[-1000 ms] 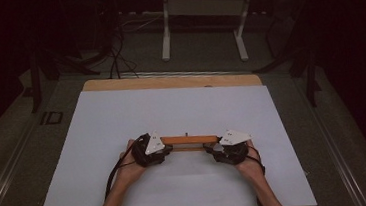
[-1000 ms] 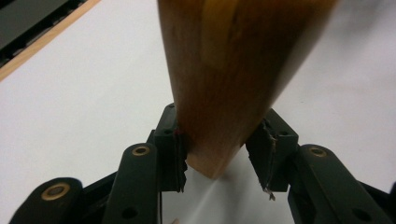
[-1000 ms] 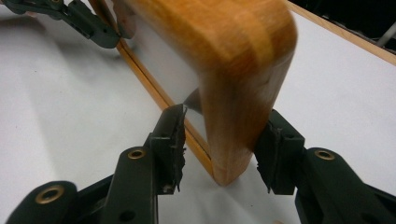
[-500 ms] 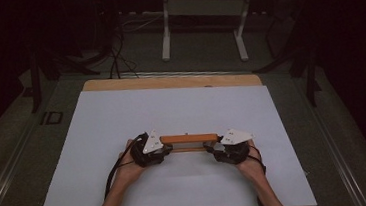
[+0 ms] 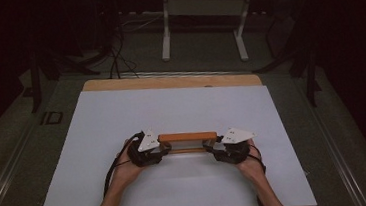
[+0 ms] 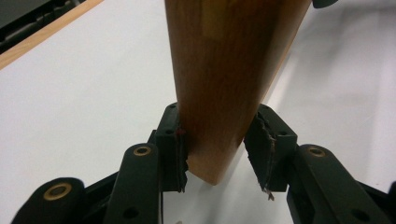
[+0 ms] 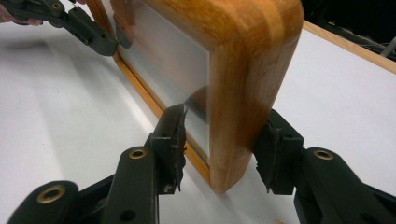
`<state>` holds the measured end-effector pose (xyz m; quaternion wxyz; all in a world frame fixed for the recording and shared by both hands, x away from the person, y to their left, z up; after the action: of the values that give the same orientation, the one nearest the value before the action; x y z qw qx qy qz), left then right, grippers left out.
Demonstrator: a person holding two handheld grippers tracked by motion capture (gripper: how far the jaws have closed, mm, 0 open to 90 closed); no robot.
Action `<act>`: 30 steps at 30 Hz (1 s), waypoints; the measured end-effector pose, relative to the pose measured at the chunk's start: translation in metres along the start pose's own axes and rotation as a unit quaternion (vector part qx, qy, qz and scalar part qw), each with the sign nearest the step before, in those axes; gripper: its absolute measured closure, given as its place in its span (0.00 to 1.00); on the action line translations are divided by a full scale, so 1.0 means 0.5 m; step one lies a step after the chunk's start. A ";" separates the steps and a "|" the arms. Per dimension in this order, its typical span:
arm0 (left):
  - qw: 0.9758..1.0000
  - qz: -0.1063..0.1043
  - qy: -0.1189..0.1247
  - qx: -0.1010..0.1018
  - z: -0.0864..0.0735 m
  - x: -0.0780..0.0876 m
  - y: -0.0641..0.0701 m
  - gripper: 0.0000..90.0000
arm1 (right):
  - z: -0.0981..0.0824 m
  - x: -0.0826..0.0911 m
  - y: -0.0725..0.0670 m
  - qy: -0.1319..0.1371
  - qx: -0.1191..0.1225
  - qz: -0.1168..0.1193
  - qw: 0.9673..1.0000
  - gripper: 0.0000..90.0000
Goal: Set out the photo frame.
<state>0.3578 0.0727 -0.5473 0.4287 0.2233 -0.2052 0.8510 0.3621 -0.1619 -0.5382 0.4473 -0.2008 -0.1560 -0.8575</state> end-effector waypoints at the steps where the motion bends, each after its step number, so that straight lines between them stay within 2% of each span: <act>1: 1.000 -0.003 0.000 0.003 0.000 0.002 -0.001 0.67 | 0.001 0.000 0.000 0.000 -0.001 0.001 1.000 0.62; 10: 0.999 -0.029 -0.008 0.038 -0.008 0.010 -0.006 0.67 | 0.004 -0.005 -0.006 -0.003 -0.020 0.012 1.000 0.62; 15: 0.997 -0.046 -0.003 0.064 -0.013 0.021 -0.010 0.67 | 0.009 -0.006 -0.009 0.003 -0.044 0.033 0.998 0.63; 20: 0.996 -0.053 -0.010 0.078 -0.022 0.025 -0.013 0.67 | 0.009 -0.014 -0.014 -0.003 -0.053 0.041 0.998 0.63; 25: 0.993 -0.065 -0.013 0.095 -0.030 0.029 -0.018 0.67 | 0.008 -0.021 -0.017 -0.005 -0.070 0.051 0.996 0.64; 30: 0.989 -0.081 -0.021 0.119 -0.044 0.029 -0.026 0.67 | 0.004 -0.034 -0.020 -0.017 -0.091 0.065 0.994 0.64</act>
<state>0.3563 0.1011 -0.5548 0.4625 0.3065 -0.0928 0.8267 0.3632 -0.1436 -0.5452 0.4791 -0.2648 -0.0709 -0.8338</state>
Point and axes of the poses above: each handheld gripper's, and its own axes: x roughly backward along the jaws, z roughly out of its top, y roughly to its right, the point moved 6 cm from there along -x, roughly forward along the jaws, and after that the axes turned 1 degree about z, right-handed, at the moved point
